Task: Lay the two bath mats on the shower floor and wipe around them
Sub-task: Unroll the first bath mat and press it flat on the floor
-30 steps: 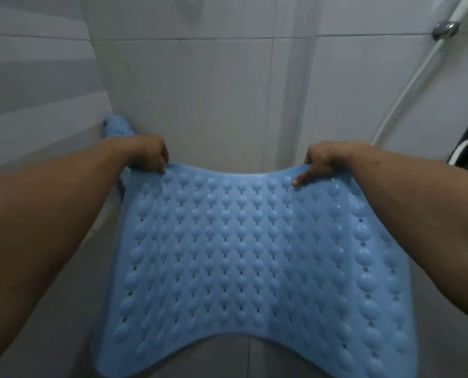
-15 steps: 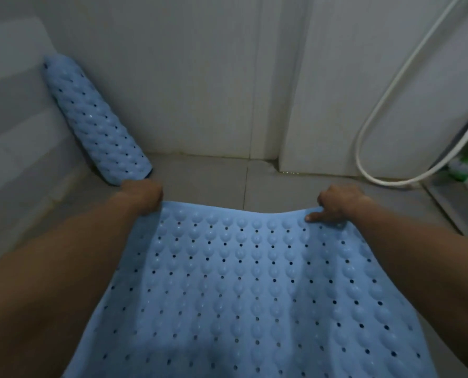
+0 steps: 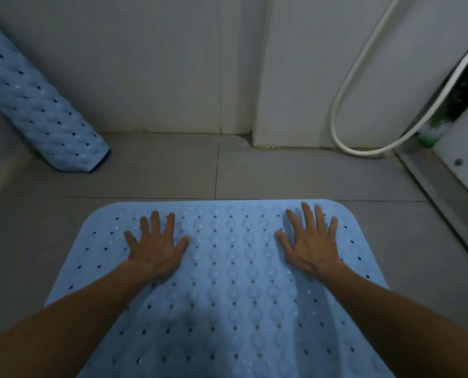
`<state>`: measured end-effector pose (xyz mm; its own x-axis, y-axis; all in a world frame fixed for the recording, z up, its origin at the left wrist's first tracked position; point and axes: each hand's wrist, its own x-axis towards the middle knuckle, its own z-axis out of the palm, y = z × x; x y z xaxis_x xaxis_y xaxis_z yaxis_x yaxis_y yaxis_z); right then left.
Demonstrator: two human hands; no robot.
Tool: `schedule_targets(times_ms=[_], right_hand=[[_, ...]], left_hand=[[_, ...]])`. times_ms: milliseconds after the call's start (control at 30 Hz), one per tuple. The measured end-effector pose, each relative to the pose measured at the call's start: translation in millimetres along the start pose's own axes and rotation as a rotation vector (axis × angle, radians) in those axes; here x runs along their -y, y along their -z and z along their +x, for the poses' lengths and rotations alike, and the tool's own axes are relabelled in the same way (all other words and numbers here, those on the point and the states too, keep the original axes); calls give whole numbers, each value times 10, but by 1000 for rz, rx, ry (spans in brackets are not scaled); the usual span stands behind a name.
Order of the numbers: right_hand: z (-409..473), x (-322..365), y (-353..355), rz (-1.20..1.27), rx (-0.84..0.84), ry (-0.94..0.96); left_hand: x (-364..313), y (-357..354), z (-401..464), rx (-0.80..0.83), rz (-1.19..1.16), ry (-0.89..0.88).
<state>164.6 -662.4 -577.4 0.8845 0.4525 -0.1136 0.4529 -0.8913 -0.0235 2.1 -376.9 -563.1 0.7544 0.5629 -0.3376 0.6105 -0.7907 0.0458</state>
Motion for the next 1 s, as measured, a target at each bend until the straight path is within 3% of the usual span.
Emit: schedule_targets(times_ms=[200, 433, 1000], right_hand=[[-322, 61, -299, 100, 137, -150], [-260, 90, -347, 77, 52, -187], [391, -11, -276, 110, 20, -215]], left_hand=[[-90, -410, -140, -22, -90, -17], [-17, -491, 83, -155, -99, -95], [-283, -264, 820, -186, -49, -102]])
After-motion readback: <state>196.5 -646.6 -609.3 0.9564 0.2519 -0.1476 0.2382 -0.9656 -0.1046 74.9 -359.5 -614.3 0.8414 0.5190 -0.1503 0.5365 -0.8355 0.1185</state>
